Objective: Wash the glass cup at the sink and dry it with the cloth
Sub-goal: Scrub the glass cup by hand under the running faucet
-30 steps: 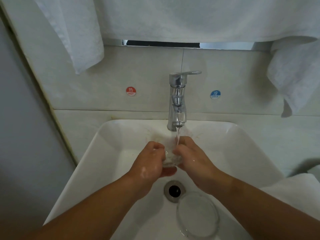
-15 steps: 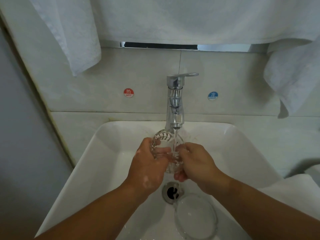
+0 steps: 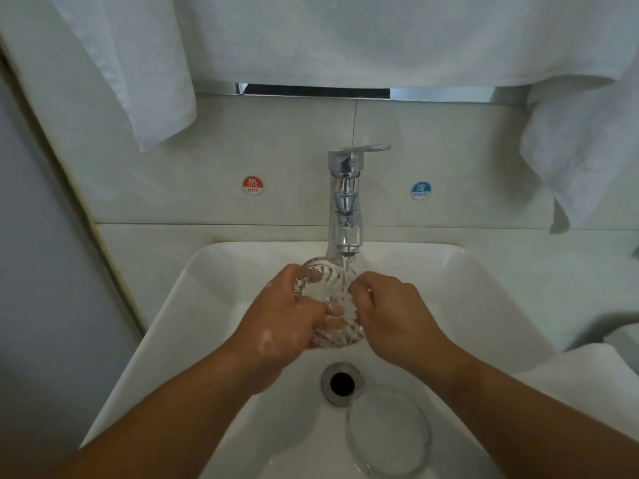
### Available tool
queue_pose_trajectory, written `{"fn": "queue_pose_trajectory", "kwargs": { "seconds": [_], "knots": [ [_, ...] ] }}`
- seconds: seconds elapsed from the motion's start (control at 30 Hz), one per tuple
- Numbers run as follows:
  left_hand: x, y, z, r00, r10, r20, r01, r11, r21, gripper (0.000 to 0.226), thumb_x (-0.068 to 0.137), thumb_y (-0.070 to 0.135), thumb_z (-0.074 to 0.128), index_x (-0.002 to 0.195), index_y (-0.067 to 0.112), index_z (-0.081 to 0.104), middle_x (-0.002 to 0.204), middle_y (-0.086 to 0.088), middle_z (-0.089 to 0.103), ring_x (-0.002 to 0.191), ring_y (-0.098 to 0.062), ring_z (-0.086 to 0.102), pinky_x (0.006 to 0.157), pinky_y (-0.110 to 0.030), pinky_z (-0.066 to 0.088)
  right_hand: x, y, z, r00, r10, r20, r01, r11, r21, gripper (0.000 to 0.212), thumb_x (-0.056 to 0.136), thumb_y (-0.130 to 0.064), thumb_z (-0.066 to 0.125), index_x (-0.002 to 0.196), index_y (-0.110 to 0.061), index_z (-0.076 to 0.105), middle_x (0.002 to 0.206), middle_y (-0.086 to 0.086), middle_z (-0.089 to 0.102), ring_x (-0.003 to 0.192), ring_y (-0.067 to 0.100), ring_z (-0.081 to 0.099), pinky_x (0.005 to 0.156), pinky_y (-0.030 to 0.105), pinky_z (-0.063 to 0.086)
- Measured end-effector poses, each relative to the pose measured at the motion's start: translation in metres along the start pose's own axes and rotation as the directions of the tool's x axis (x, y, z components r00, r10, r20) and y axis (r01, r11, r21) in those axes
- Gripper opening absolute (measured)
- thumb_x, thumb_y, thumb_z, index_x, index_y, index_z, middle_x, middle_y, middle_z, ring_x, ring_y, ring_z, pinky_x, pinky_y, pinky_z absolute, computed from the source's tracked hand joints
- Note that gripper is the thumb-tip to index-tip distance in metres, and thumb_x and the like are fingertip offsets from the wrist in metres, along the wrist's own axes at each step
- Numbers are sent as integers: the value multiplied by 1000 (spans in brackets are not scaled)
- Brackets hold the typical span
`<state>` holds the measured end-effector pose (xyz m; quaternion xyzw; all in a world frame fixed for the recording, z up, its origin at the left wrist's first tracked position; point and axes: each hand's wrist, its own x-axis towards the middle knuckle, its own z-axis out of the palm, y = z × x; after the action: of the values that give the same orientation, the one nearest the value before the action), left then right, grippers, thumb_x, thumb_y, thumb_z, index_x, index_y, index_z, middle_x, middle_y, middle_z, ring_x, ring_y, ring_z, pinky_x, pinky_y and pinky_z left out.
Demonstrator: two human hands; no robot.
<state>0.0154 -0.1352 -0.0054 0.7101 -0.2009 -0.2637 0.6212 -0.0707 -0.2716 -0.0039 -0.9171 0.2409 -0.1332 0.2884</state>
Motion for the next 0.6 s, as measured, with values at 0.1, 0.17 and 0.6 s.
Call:
{"fn": "queue_pose_trajectory", "kwargs": {
  "seconds": [0.1, 0.17, 0.6],
  "knots": [
    [-1, -1, -1, 999, -32, -37, 29, 996, -82, 44, 81, 2, 79, 116, 24, 65, 108, -8, 77, 95, -31, 77, 83, -52, 65, 0, -2, 5, 999, 45, 3, -44, 989, 141, 28, 101, -16, 43, 81, -12, 62, 70, -3, 63, 60, 11, 59, 51, 20, 44],
    [-2, -2, 2, 989, 22, -144, -32, 997, -70, 44, 78, 11, 80, 114, 29, 63, 107, -4, 77, 97, -28, 76, 85, -54, 63, -3, -6, 9, 986, 123, 112, -157, 910, 383, 30, 104, -17, 40, 80, -12, 57, 63, 4, 61, 46, 13, 57, 43, 24, 43],
    [-5, 1, 6, 991, -45, -126, 32, 994, -106, 35, 83, 4, 77, 110, 23, 67, 101, -6, 79, 90, -29, 79, 83, -53, 64, -3, -5, 3, 967, 142, 210, -233, 827, 513, 34, 108, -19, 36, 88, -5, 60, 57, 8, 60, 43, 18, 56, 42, 26, 45]
  ]
}}
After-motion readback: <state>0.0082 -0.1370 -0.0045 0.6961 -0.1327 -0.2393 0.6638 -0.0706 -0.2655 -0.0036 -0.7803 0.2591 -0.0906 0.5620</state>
